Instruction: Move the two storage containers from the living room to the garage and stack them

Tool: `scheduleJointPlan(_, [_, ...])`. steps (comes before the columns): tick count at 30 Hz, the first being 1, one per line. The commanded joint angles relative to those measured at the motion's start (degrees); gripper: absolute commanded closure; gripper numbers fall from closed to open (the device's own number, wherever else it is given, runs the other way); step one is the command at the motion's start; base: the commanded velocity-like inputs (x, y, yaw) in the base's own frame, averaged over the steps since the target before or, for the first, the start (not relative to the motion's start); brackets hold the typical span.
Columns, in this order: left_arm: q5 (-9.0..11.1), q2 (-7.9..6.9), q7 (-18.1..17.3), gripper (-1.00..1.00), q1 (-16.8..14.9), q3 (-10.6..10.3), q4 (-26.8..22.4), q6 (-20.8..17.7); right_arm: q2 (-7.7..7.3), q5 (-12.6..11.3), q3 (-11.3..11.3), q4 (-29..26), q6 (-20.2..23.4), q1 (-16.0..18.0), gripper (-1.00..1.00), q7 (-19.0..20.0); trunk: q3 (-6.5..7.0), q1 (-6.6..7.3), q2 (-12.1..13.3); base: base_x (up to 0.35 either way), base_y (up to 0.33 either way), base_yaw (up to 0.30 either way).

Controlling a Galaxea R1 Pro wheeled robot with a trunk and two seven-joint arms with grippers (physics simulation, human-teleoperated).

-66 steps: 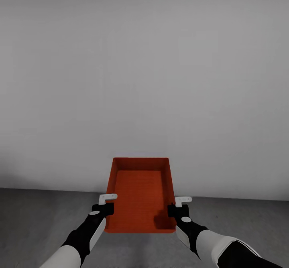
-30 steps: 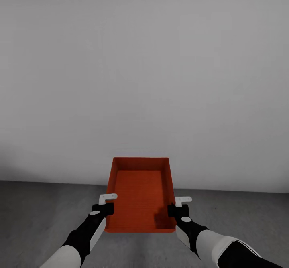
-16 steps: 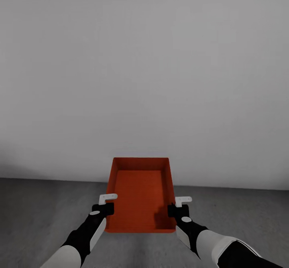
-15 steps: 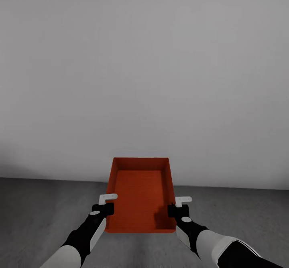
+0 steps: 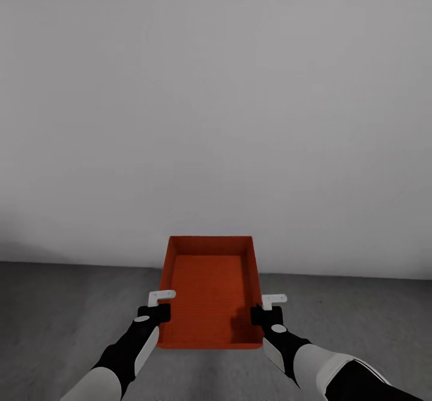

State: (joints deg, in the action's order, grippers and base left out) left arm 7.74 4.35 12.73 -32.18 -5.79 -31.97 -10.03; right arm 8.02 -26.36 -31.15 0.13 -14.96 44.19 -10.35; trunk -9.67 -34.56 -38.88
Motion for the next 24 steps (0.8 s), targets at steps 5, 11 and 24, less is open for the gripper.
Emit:
scheduleJointPlan(5, [-0.8, -0.04, 1.6, 1.0, -0.1, 0.9, -0.4, -0.5, -0.01, -1.8, -0.2, 0.2, -0.5, 0.0, 1.0, -0.4, -0.56, -0.01, -0.1, 0.0, 0.0, 0.0])
scheduleJointPlan(11, [-0.8, -0.04, 1.6, 1.0, -0.1, 0.9, -0.4, -0.5, -0.02, -1.8, -0.2, 0.2, -0.5, 0.0, 1.0, -0.4, -1.12, -0.01, -0.1, 0.0, 0.0, 0.0])
scheduleJointPlan(24, [-0.8, -0.07, 1.6, 1.0, -0.1, 0.9, -0.4, -0.5, -0.02, -1.8, -0.1, 0.2, -0.5, 0.0, 1.0, -0.4, -4.12, -2.21, -4.1, 0.0, 0.0, 0.0])
